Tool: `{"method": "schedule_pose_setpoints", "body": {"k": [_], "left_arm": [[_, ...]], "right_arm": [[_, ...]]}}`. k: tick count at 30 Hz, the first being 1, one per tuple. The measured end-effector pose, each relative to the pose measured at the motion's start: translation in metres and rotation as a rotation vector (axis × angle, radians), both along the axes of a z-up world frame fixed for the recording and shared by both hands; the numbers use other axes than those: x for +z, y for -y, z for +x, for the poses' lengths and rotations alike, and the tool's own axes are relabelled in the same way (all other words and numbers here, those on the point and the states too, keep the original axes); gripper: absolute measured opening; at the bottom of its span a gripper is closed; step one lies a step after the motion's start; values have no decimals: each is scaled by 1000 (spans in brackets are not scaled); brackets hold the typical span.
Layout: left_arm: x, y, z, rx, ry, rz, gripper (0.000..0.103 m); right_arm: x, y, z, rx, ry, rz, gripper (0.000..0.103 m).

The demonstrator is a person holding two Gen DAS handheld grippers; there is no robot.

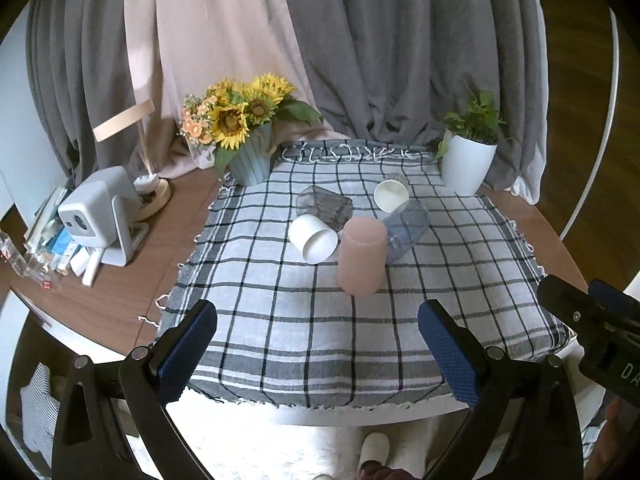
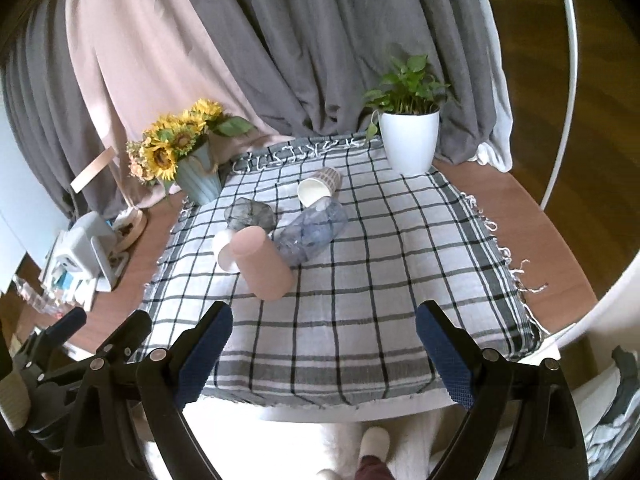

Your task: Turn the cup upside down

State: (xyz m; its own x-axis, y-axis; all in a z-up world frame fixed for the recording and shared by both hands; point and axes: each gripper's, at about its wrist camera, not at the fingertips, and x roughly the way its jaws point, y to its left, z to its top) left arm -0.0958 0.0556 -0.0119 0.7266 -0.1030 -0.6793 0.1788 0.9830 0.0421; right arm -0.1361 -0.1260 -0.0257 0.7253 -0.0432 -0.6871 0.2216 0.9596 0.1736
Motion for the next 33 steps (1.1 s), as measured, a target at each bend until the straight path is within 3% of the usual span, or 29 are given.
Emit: {"method": "schedule_pose_setpoints", "body": {"k": [10, 33], "left_arm": [[11, -13, -23, -11, 38, -11, 103], [24, -28, -34, 1, 81, -33, 103]], "right_arm": [[8, -15, -26, -19, 28, -11, 94], [20, -35, -35, 1, 62, -20, 94]]}}
